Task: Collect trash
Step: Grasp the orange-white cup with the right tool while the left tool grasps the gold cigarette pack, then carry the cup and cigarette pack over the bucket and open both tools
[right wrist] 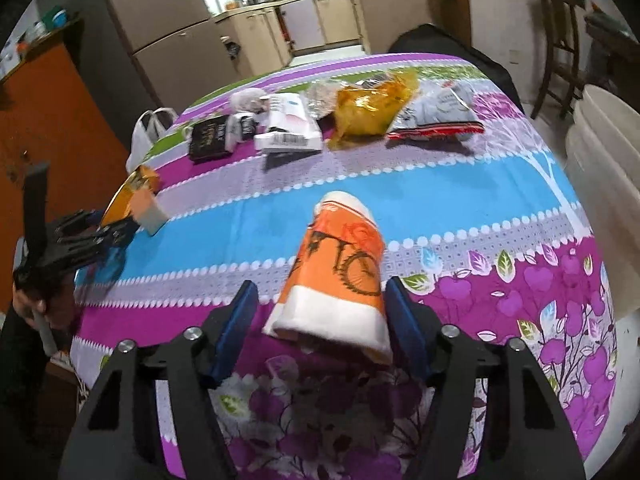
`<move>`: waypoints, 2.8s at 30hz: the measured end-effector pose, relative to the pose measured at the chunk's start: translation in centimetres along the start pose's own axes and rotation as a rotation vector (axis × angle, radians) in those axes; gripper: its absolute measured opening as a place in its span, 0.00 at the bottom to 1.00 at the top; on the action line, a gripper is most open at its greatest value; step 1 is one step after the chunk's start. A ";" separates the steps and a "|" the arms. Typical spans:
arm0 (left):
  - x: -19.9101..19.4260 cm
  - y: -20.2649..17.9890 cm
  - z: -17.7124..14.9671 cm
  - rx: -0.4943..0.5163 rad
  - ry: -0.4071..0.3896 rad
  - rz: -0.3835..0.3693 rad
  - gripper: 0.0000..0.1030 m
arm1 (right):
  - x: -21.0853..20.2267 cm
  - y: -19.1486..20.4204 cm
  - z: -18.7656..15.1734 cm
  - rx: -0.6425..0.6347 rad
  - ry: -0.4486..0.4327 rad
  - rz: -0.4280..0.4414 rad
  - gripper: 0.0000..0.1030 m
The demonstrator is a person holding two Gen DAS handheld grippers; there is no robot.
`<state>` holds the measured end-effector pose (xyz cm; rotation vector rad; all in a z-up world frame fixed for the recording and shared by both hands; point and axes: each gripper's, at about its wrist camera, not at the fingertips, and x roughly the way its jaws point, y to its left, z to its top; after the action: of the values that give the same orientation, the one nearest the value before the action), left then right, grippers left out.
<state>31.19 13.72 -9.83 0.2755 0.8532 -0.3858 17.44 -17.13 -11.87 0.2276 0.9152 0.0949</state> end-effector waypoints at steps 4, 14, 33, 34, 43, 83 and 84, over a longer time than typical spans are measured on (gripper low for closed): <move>-0.3 -0.4 -0.6 0.008 -0.017 0.005 0.51 | 0.2 -0.2 -0.1 0.001 -0.018 -0.026 0.44; -2.7 -1.1 -3.2 -0.108 -0.045 0.043 0.50 | -0.8 -0.4 -0.9 -0.004 -0.035 0.022 0.37; -7.8 -4.1 -6.0 -0.336 -0.010 0.238 0.50 | -3.8 2.3 -2.4 -0.115 -0.075 0.058 0.37; -7.9 -4.2 -6.0 -0.340 -0.007 0.241 0.50 | -3.7 2.3 -2.6 -0.119 -0.072 0.057 0.37; -7.8 -5.0 -5.7 -0.345 0.008 0.282 0.50 | -3.2 2.2 -3.5 -0.114 -0.037 0.077 0.38; -7.3 -22.1 11.3 0.079 -0.185 0.207 0.50 | -12.2 -8.1 8.5 -0.103 -0.146 -0.025 0.38; -7.0 -23.3 12.0 0.101 -0.192 0.197 0.50 | -12.8 -9.1 8.8 -0.090 -0.152 -0.041 0.38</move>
<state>24.92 -10.24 1.23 0.4061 0.6125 -0.2670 16.53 -29.66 1.08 0.1306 0.7624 0.0792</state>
